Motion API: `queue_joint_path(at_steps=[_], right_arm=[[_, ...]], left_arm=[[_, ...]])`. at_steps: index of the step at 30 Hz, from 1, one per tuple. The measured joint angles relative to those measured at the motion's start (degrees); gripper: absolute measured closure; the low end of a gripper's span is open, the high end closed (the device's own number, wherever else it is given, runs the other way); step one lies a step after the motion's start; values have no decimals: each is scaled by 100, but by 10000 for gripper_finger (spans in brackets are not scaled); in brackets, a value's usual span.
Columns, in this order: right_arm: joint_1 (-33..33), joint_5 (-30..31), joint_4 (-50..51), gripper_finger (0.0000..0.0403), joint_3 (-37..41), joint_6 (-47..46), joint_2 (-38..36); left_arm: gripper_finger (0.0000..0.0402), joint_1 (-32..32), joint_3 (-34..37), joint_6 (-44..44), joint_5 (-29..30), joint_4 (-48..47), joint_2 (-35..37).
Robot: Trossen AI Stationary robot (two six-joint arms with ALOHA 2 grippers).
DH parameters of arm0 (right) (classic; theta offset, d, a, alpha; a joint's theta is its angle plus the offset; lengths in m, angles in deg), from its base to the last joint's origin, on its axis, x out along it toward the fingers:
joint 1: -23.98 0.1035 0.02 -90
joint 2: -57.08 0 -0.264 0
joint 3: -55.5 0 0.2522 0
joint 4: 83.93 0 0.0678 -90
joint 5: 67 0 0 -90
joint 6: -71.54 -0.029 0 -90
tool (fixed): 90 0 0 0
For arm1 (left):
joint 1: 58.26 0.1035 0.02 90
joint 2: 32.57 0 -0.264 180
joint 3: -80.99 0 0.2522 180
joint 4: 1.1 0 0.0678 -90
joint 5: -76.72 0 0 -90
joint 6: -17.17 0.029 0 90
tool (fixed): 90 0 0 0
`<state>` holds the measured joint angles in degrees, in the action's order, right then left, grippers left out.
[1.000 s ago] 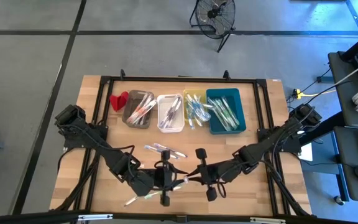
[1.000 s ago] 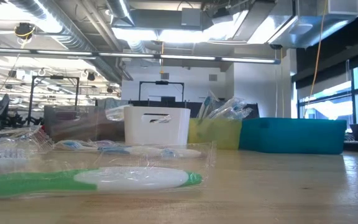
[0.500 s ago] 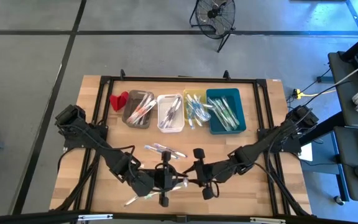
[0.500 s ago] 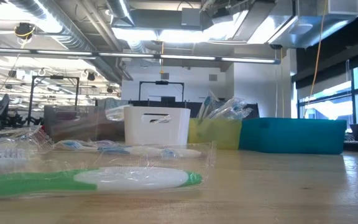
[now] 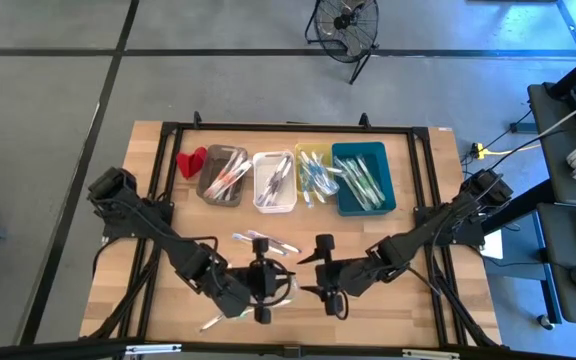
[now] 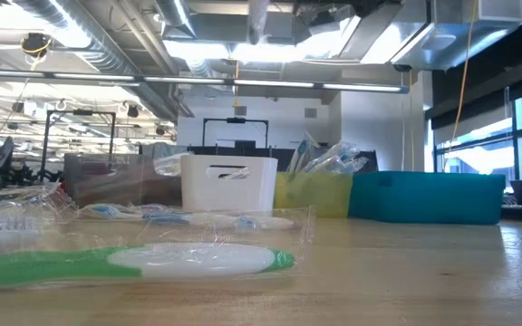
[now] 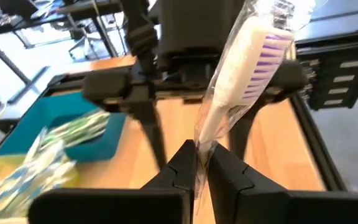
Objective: Pick & Place Toothbrushes
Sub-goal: Put the top right purple toothbrush into the white bin
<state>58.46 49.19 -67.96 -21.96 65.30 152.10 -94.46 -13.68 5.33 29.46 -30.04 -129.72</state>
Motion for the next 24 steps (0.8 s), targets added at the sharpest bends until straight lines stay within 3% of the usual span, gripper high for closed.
queue_joint_path(at_steps=[7, 11, 15, 24], right_arm=[[26, -250, 125, 116, 0, -80, -4], [59, -312, 239, 127, 0, -210, -4], [74, -330, 234, 141, 0, -234, -4], [78, -684, 216, 166, 0, -646, -4]], left_arm=[[386, 543, -5, -711, 15, -1250, 258], [386, 1127, -5, -1118, -306, -1847, 429], [386, 1969, -5, -1119, -904, -2034, 633], [386, 4239, -9, -1358, -3012, -2447, 712]])
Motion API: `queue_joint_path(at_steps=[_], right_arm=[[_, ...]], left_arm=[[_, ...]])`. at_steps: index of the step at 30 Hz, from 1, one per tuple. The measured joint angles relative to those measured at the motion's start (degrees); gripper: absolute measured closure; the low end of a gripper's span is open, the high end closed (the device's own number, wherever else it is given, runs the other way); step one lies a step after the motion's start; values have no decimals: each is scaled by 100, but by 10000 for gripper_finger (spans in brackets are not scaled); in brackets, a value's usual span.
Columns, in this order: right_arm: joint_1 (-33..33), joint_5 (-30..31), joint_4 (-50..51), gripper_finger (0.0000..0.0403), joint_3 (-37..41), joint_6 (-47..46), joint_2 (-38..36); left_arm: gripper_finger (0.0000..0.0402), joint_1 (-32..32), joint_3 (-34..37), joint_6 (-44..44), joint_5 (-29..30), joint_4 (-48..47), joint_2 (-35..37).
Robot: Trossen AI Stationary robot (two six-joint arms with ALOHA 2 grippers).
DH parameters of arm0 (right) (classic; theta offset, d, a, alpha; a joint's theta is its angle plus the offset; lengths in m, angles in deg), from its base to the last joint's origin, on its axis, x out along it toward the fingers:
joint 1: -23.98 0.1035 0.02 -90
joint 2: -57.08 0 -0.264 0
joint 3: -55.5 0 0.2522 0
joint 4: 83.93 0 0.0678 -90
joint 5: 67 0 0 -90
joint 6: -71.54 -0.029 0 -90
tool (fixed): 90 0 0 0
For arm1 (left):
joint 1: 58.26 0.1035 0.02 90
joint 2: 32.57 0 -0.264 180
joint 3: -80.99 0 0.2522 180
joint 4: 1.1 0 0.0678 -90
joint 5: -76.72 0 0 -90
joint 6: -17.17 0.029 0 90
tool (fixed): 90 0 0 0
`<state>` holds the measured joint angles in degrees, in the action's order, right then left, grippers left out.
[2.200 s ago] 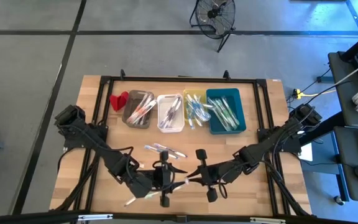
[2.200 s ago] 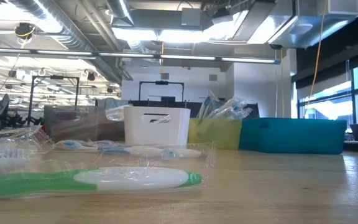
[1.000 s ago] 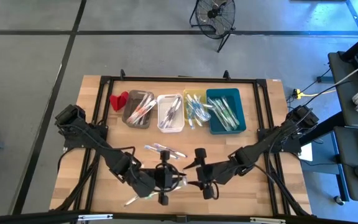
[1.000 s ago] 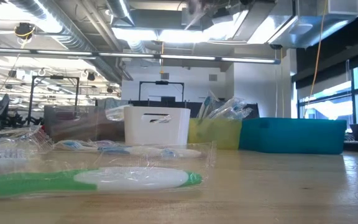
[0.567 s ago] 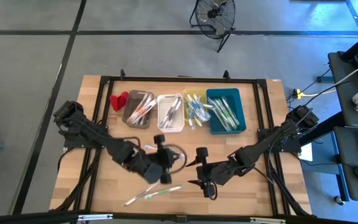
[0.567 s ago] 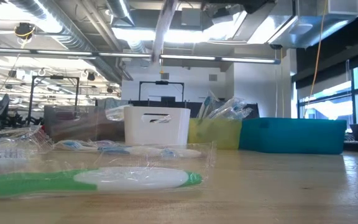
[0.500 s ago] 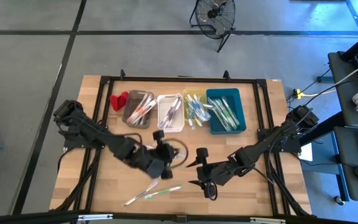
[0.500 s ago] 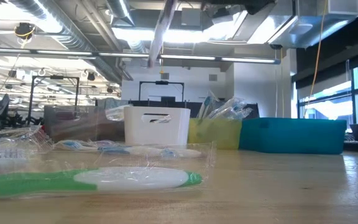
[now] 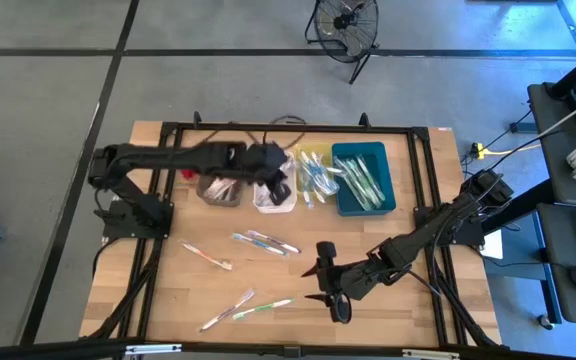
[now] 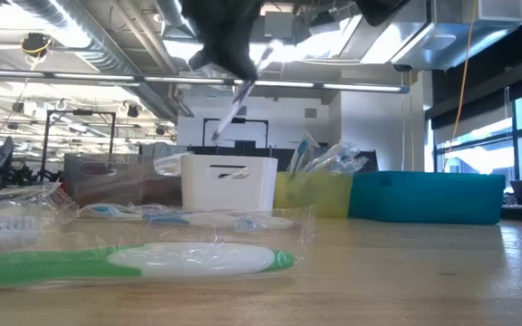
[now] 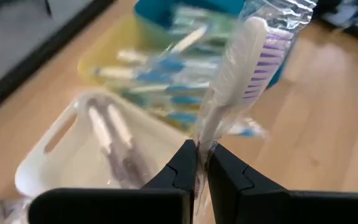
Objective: Pick & Place Toothbrushes
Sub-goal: Put the top right purple toothbrush into the white bin, then put the orange toothbrush into the black bin
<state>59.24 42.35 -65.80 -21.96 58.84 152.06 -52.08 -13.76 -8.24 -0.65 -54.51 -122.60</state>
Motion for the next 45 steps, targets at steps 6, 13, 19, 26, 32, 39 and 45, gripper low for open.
queue_joint_path(at_steps=[6, 13, 19, 26, 32, 39, 45], right_arm=[[21, -140, 20, 178, 0, -189, 0], [124, -140, 14, 189, 0, -381, -2], [206, -71, -3, 195, 0, -449, -2], [204, -32, 27, 201, 1, -337, -2], [204, -32, 35, 208, 2, -316, -2], [204, -32, 38, 219, 0, -314, -2], [204, -32, 39, 226, 2, -268, -2]], left_arm=[[386, 779, -2, -145, -590, -262, -172], [386, 1254, -2, -91, -1172, -420, -670], [385, 1511, 0, -170, -1693, -558, -934], [379, 1568, 0, -170, -2122, -672, -1216], [343, 1553, 0, -133, -2007, -669, -1253], [286, 1522, 0, -174, -1975, -641, -1253], [247, 1493, 0, -107, -1919, -636, -1253]])
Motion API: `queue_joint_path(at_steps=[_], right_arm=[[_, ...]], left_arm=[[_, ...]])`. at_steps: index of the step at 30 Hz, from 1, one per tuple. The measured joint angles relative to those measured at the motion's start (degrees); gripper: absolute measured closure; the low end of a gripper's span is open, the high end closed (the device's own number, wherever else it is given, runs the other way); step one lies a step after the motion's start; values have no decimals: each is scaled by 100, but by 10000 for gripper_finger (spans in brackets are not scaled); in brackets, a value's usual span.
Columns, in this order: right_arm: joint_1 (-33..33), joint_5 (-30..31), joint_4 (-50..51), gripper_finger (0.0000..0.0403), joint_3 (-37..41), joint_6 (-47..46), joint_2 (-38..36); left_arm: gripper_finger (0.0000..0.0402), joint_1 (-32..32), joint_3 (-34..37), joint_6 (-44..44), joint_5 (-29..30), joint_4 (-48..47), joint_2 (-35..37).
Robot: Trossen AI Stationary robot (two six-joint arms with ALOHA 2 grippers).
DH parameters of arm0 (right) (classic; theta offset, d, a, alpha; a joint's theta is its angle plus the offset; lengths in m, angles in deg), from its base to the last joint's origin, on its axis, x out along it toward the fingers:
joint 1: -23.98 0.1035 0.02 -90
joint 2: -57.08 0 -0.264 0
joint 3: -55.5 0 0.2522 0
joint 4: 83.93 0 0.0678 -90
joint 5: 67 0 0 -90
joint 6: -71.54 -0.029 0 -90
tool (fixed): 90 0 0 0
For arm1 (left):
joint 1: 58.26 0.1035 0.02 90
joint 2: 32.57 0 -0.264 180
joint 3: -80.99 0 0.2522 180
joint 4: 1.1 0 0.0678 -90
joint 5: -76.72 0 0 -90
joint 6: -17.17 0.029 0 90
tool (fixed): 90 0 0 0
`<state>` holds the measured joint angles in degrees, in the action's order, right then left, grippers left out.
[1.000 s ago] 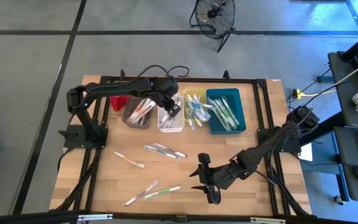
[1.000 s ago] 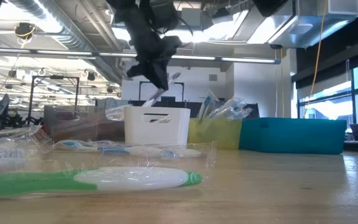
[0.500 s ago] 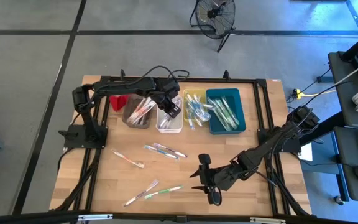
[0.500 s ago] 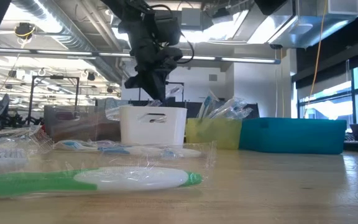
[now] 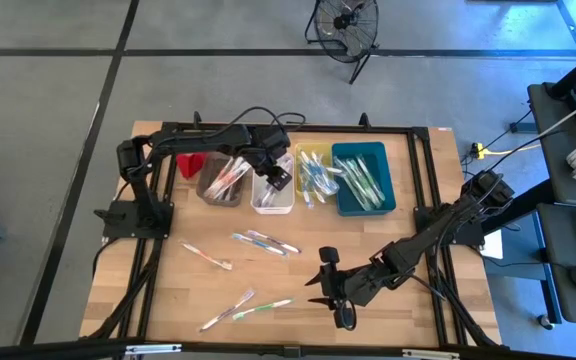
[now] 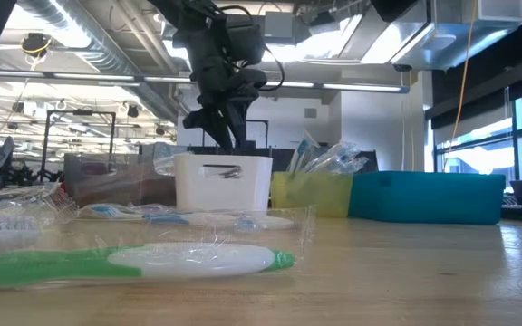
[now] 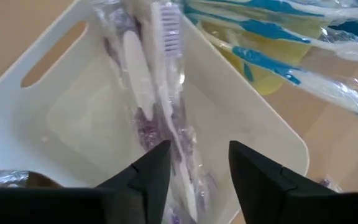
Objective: Pick & Place Toothbrushes
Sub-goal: Put the orange toothbrush into the black bin
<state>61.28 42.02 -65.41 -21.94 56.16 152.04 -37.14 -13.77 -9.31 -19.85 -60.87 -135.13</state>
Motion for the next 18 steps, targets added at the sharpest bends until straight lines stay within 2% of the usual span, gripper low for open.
queue_joint_path(at_steps=[5, 9, 13, 18], right_arm=[[0, 0, 0, 233, -2, 59, 0], [2, -44, 3, 238, 0, 59, 0], [2, -109, 4, 237, 0, 83, 0], [2, -109, 6, 226, 0, 83, 0]], left_arm=[[237, -11, -144, 70, -11, -41, 21], [243, -139, -460, 156, -211, -546, 299], [251, -562, -735, 169, -477, -1251, 777], [258, -1600, -745, 266, -482, -2121, 1427]])
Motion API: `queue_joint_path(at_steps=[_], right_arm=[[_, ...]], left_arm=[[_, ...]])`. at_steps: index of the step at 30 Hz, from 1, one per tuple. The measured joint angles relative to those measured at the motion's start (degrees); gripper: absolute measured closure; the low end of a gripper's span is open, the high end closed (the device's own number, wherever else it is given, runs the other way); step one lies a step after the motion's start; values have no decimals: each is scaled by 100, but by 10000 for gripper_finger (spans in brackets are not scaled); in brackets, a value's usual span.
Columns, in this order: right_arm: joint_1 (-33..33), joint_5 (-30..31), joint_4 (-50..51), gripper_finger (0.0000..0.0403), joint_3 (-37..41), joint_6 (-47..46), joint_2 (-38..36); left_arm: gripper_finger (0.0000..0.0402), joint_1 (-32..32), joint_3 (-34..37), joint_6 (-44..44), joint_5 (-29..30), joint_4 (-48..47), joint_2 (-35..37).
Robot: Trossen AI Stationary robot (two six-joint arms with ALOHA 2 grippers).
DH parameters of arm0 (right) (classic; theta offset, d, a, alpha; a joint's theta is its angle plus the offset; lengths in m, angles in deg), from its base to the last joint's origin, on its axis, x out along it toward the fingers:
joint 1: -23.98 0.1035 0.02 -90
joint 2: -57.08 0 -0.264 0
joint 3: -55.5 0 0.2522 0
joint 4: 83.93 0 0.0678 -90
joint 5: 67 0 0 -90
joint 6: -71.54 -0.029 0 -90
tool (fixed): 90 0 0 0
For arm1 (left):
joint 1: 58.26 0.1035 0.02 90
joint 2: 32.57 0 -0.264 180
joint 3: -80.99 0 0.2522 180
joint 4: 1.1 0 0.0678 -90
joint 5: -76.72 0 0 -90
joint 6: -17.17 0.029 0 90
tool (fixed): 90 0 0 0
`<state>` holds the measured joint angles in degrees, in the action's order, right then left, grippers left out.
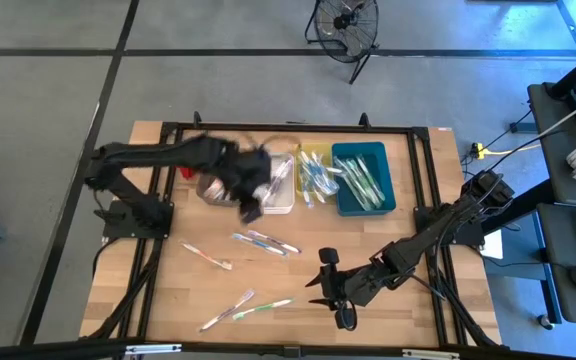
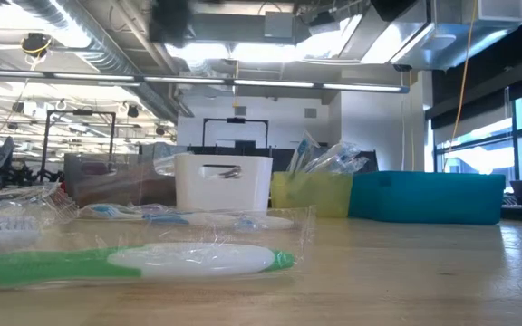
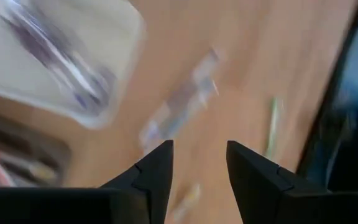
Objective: Pick & Place Toothbrushes
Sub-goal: Put the orange toothbrush into the black bin
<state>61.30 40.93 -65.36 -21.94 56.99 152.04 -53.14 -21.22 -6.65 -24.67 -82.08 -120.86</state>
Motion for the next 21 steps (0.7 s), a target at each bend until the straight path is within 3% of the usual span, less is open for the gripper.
queue_joint_path(at_steps=[9, 13, 17, 21], right_arm=[[0, 0, -26, 210, 2, -33, 0], [0, 0, -27, 214, 2, -44, 0], [0, 0, -52, 225, 2, 2, 0], [0, 0, -51, 237, 2, 37, 0]], left_arm=[[258, -2422, 640, -289, 1490, -402, 433], [258, -3233, 1275, -45, 1634, -412, 359], [258, -3746, 1925, 185, 1726, -367, 315], [258, -3840, 2324, 56, 2030, -267, 311]])
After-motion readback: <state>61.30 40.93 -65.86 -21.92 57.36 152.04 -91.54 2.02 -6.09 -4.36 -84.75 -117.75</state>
